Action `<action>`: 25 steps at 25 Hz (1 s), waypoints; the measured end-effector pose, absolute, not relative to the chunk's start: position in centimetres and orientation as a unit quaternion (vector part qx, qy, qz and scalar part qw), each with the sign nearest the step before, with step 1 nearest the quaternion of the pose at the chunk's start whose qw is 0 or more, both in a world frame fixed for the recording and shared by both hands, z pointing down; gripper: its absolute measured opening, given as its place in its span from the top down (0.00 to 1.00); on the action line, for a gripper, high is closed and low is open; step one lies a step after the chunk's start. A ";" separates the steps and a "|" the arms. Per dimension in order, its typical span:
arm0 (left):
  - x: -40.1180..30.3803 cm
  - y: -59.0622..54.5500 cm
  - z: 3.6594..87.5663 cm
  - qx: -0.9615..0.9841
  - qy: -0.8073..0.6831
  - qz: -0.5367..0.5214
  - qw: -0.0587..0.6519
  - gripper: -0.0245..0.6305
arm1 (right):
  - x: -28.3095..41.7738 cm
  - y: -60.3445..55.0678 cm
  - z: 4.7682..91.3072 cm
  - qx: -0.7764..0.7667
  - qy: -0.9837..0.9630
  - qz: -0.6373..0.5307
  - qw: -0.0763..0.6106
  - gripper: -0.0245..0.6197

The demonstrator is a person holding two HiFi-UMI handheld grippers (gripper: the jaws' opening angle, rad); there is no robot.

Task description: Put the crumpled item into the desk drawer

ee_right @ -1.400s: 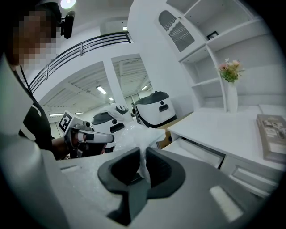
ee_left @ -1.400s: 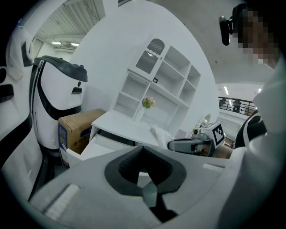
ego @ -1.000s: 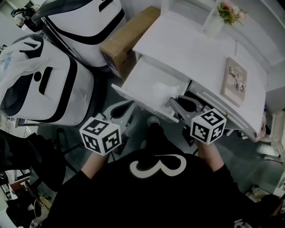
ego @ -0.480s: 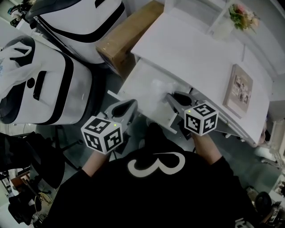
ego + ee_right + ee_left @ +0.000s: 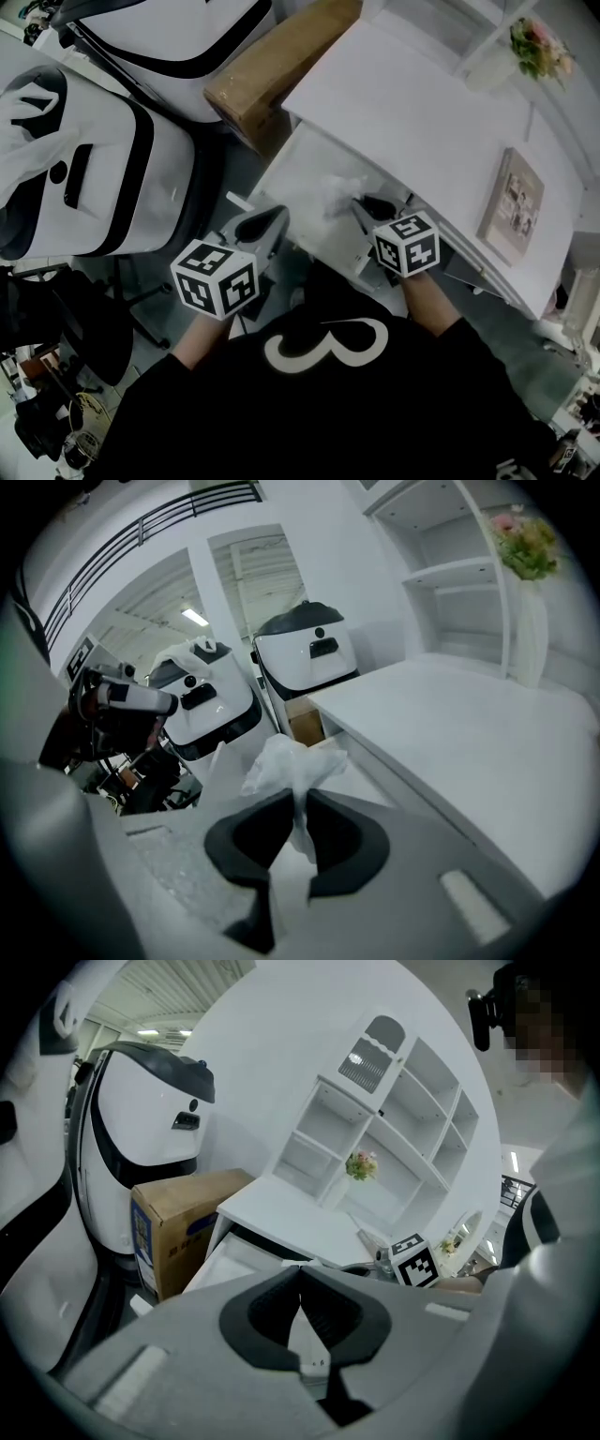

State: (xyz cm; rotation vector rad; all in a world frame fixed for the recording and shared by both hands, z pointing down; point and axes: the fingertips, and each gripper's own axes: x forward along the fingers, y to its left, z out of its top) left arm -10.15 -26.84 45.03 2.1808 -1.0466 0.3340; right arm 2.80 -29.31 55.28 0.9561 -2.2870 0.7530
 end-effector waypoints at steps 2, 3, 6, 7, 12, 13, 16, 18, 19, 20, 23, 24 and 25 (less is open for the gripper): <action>-10.6 -27.3 45.6 0.835 -0.407 0.129 0.348 0.95 | 2.6 -29.7 56.6 0.353 -0.845 0.281 0.286 0.89; -10.8 -27.6 45.9 0.832 -0.409 0.129 0.351 0.95 | 2.5 -29.9 57.2 0.351 -0.844 0.281 0.293 0.89; -11.4 -28.2 46.7 0.827 -0.414 0.130 0.356 0.95 | 1.9 -30.5 59.0 0.343 -0.840 0.283 0.309 0.89; -11.5 -28.4 47.0 0.826 -0.415 0.131 0.358 0.95 | 1.7 -30.7 59.5 0.342 -0.839 0.285 0.313 0.89; -12.3 -28.9 48.6 0.816 -0.420 0.142 0.369 0.95 | 1.2 -32.1 62.8 0.337 -0.828 0.301 0.332 0.89; -12.5 -29.0 49.0 0.814 -0.422 0.145 0.372 0.95 | 1.1 -32.2 63.5 0.335 -0.826 0.306 0.335 0.89; -12.9 -29.1 50.1 0.807 -0.426 0.148 0.382 0.95 | 1.1 -32.5 65.8 0.331 -0.816 0.319 0.351 0.89; -13.0 -29.2 50.6 0.804 -0.427 0.148 0.387 0.95 | 1.2 -32.8 67.2 0.330 -0.809 0.325 0.362 0.89; -13.1 -29.2 50.9 0.803 -0.427 0.148 0.389 0.95 | 1.2 -32.9 67.9 0.329 -0.805 0.328 0.368 0.89; -13.3 -29.2 51.1 0.801 -0.427 0.149 0.392 0.95 | 1.1 -32.9 68.5 0.327 -0.802 0.333 0.373 0.89; -14.0 -29.2 51.5 0.796 -0.431 0.152 0.396 0.95 | 0.3 -33.2 70.2 0.321 -0.795 0.345 0.382 0.89; -14.1 -29.2 51.7 0.794 -0.433 0.152 0.398 0.95 | 0.2 -33.3 70.6 0.320 -0.794 0.348 0.383 0.89; -14.1 -29.3 51.9 0.793 -0.434 0.152 0.400 0.95 | 0.1 -33.4 71.1 0.320 -0.791 0.351 0.385 0.89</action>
